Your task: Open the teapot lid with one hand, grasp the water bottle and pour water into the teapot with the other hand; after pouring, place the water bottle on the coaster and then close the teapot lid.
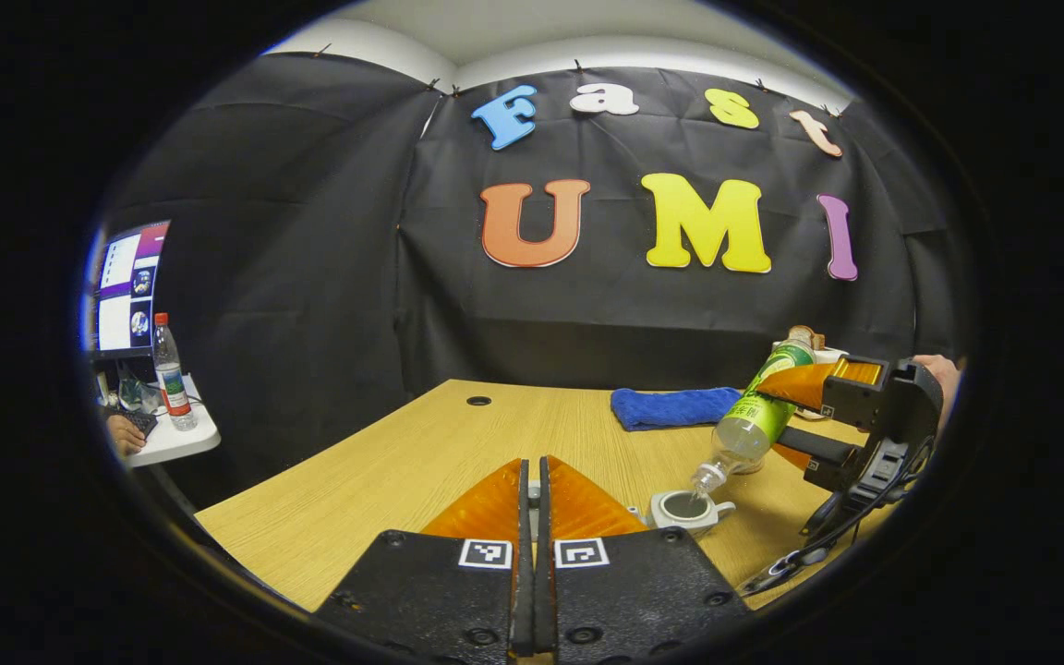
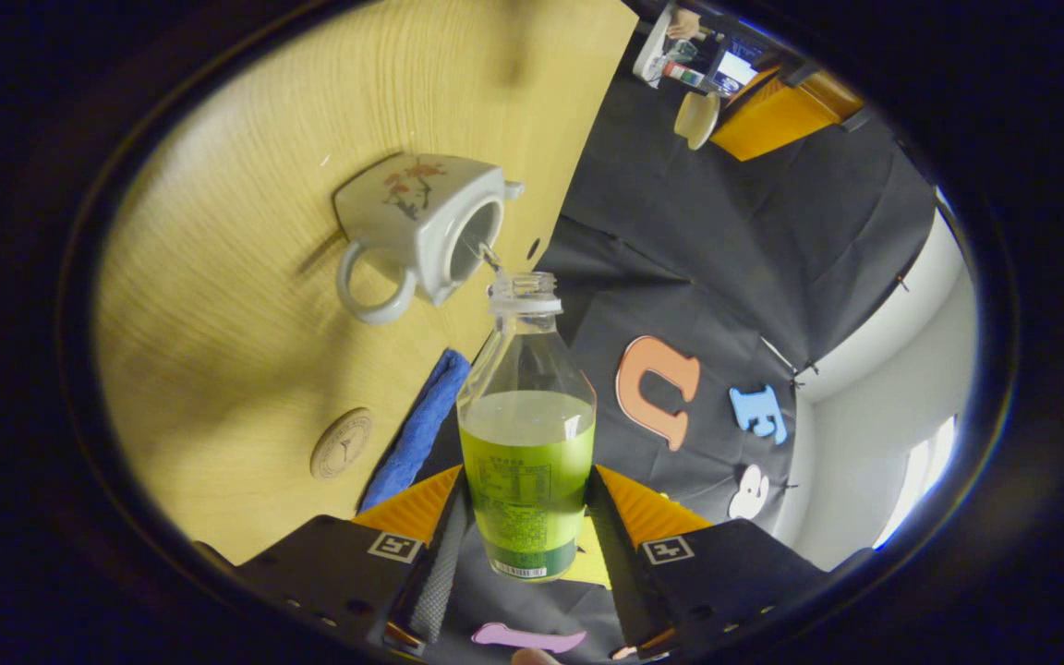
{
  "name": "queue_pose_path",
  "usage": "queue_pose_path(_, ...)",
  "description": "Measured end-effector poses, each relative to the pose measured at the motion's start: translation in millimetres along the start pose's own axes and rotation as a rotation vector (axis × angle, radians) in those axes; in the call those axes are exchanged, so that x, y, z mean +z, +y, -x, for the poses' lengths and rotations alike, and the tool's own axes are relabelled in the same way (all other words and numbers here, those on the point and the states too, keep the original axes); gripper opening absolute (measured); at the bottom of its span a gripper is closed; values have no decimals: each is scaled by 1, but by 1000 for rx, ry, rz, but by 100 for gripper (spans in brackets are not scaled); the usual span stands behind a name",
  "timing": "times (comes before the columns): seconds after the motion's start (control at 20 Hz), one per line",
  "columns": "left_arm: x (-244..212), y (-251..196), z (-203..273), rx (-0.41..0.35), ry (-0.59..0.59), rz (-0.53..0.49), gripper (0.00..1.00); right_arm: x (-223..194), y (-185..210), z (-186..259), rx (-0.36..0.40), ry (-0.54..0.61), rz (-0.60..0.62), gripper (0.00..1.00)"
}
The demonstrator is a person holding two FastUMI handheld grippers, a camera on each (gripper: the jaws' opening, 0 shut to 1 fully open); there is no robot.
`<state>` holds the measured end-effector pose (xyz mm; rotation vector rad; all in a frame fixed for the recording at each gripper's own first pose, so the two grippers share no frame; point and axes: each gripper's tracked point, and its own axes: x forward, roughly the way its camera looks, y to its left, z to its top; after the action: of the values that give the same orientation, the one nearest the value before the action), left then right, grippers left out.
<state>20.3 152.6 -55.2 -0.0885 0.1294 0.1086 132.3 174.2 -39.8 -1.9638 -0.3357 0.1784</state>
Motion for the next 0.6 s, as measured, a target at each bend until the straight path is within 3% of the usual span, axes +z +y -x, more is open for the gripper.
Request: queue_pose_path(0.6,-1,4,1,3,6,2,3,-1,-1,-4,-4,0,47,71)
